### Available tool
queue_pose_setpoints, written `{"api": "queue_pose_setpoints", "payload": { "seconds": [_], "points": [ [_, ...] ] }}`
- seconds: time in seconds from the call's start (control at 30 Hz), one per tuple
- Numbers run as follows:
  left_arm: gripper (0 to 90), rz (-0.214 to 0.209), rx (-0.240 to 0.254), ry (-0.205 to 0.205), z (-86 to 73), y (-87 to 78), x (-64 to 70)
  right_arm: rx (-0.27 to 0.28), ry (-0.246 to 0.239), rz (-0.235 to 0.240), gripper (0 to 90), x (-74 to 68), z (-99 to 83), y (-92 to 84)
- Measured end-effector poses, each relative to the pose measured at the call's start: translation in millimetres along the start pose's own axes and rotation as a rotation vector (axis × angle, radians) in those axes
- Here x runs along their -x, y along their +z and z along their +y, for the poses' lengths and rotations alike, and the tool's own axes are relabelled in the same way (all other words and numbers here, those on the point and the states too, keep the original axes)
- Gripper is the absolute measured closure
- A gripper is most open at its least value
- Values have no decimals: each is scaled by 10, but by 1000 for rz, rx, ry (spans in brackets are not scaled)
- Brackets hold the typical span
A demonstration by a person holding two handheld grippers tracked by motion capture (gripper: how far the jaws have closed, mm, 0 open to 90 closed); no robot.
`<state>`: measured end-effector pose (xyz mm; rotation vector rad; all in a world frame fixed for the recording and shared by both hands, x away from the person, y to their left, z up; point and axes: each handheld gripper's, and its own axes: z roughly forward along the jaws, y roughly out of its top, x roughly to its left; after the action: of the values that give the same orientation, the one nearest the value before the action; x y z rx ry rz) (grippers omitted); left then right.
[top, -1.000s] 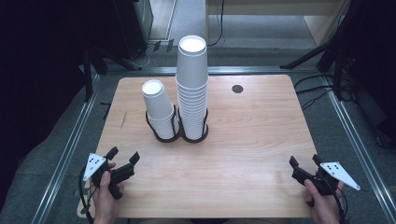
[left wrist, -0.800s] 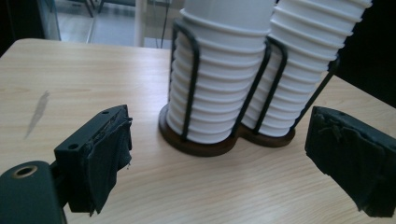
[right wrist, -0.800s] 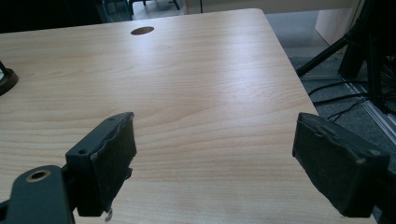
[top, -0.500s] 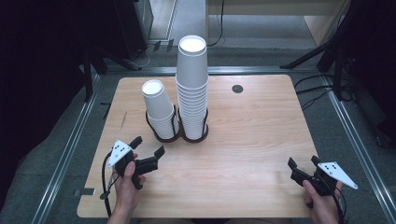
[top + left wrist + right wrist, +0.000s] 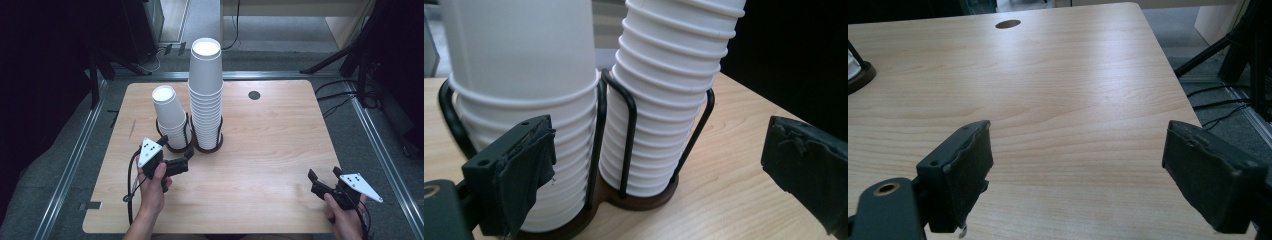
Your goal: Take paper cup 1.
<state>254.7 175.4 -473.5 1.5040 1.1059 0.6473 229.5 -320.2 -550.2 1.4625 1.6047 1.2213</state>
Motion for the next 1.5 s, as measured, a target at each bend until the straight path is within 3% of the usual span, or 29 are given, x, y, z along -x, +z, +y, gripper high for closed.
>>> {"api": "queue_pose_setpoints", "payload": {
  "seconds": [0.3, 0.37, 0.5, 0.7, 0.73, 0.83, 0.93, 0.97, 1.0, 1.03, 1.13, 1.23, 1.5],
  "points": [
    [10, 17, 6, 25, 139, 189, 155, 4, -23, 39, 74, -53, 55, -22],
    [10, 29, 6, 32, 158, 241, 186, 4, -44, 60, 54, -118, 103, -28],
    [10, 64, 14, 36, 192, 332, 236, 5, -38, 85, 44, -214, 193, -40],
    [10, 92, 21, 61, 238, 450, 314, 29, -39, 163, 34, -460, 490, -76],
    [10, 96, 20, 67, 243, 465, 321, 42, -41, 196, 32, -561, 603, -85],
    [10, 119, 25, 85, 256, 532, 348, 56, -48, 216, 32, -679, 723, -88],
    [11, 151, 28, 82, 270, 610, 369, 109, -84, 296, 11, -911, 960, -87],
    [11, 151, 28, 82, 270, 610, 369, 109, -84, 296, 11, -911, 960, -87],
    [11, 164, 32, 88, 282, 636, 381, 109, -94, 314, 9, -1022, 1074, -56],
    [10, 164, 32, 88, 282, 636, 381, 109, -94, 314, 9, -1022, 1074, -56],
    [11, 184, 52, 85, 309, 681, 405, 109, -106, 340, 3, -1205, 1265, 25],
    [10, 181, 63, 82, 318, 692, 411, 112, -116, 331, 3, -1290, 1331, 67],
    [10, 181, 49, 76, 303, 769, 378, 134, -102, 364, 0, -1600, 1544, 184]
  ]
}}
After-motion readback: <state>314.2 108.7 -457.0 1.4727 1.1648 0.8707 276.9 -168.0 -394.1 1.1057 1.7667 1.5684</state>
